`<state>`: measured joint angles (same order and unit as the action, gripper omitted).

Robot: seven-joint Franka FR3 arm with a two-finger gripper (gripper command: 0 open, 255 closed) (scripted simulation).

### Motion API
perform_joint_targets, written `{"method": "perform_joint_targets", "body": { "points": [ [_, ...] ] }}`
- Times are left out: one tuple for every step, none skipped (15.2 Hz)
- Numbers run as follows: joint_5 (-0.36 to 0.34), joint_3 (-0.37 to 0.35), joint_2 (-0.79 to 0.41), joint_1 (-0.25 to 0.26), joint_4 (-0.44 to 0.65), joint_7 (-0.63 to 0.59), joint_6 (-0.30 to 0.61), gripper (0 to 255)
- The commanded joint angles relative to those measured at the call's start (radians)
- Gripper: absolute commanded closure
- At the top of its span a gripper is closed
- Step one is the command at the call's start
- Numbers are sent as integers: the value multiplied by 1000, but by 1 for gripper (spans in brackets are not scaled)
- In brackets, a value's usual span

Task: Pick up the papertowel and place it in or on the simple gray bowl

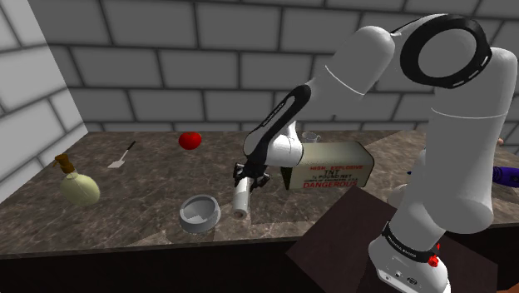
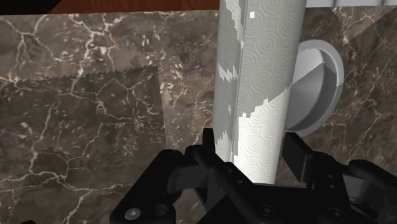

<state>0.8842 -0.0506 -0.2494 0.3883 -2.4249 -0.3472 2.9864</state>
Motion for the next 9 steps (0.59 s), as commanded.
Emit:
{"method": "perform_joint_targets", "body": {
  "points": [
    [-93,42,-43,46,69,-104,-22,255],
    [-129,62,-64,68,105,-146,-35,255],
    [-162,81,-86,89,143,-185,-49,255],
    [-190,99,-108,109,181,-221,-65,255],
    [-216,116,-131,128,222,-255,-82,255],
    [-240,132,-154,145,263,-286,-99,255],
    [-261,146,-178,161,306,-316,-117,255],
    [-281,160,-203,176,350,-344,-136,255],
    [-299,172,-229,189,396,-371,-156,255]
  ]
}}
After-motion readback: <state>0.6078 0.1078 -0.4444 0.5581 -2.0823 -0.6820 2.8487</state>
